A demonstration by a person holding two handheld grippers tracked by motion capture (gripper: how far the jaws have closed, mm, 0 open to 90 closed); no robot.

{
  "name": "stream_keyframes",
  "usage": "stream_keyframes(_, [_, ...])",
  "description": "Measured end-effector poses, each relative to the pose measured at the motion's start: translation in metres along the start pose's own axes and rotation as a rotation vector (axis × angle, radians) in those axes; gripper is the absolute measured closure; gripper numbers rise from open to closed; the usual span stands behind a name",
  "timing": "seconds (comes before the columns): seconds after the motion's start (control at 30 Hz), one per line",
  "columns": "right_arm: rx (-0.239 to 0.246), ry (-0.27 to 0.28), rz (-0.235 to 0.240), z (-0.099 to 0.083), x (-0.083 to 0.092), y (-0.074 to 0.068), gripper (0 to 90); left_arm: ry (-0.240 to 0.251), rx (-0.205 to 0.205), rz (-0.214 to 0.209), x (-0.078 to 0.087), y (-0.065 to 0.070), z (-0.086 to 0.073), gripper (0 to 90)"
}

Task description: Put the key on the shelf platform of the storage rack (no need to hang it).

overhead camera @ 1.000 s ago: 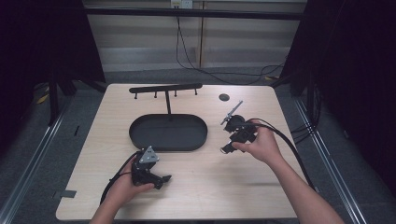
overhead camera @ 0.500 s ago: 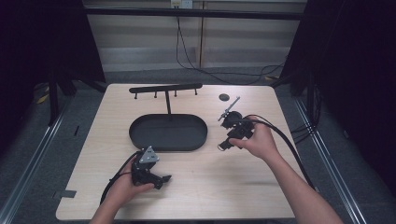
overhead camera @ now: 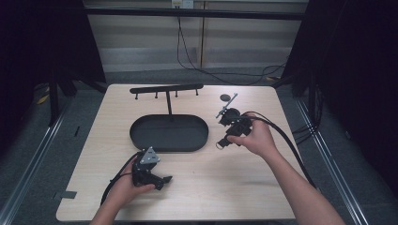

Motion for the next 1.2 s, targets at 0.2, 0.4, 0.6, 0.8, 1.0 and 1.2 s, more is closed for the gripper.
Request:
stream_keyframes(0.2, [0.006, 0.004, -0.006, 0.007, 0.000, -0.001, 41.8, 0.007, 0.009, 0.002, 0.000, 0.000, 0.000, 4.0])
stream_keyframes(0.4, [-0.010, 0.013, 0.014, 0.011, 0.000, 0.001, 41.8, 0.006, 0.008, 0.002, 0.000, 0.000, 0.000, 4.1])
stream_keyframes(0.6, [-0.018, 0.013, 0.006, 0.014, 0.001, 0.003, 41.8, 0.006, 0.006, 0.003, 0.000, 0.000, 0.000, 4.1])
stream_keyframes(0.8, [-0.007, 0.021, 0.007, 0.020, 0.005, 0.000, 41.8, 0.006, 0.006, 0.003, 0.000, 0.000, 0.000, 4.1])
stream_keyframes(1.0, [-0.011, 0.025, 0.014, 0.023, 0.004, 0.003, 41.8, 0.006, 0.006, 0.002, 0.000, 0.000, 0.000, 4.0])
stream_keyframes(1.2, [-0.022, 0.014, 0.009, 0.025, 0.003, 0.003, 41.8, 0.007, 0.007, 0.002, 0.000, 0.000, 0.000, 4.0])
Point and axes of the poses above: each handheld gripper's, and its own axes: x roughly backward along the jaws, z roughly out of its top, y roughly to its right, the point moved 5 cm from there along -x, roughly forward along the jaws, and after that the axes turned 10 degrees about -x, right-handed, at the moved point
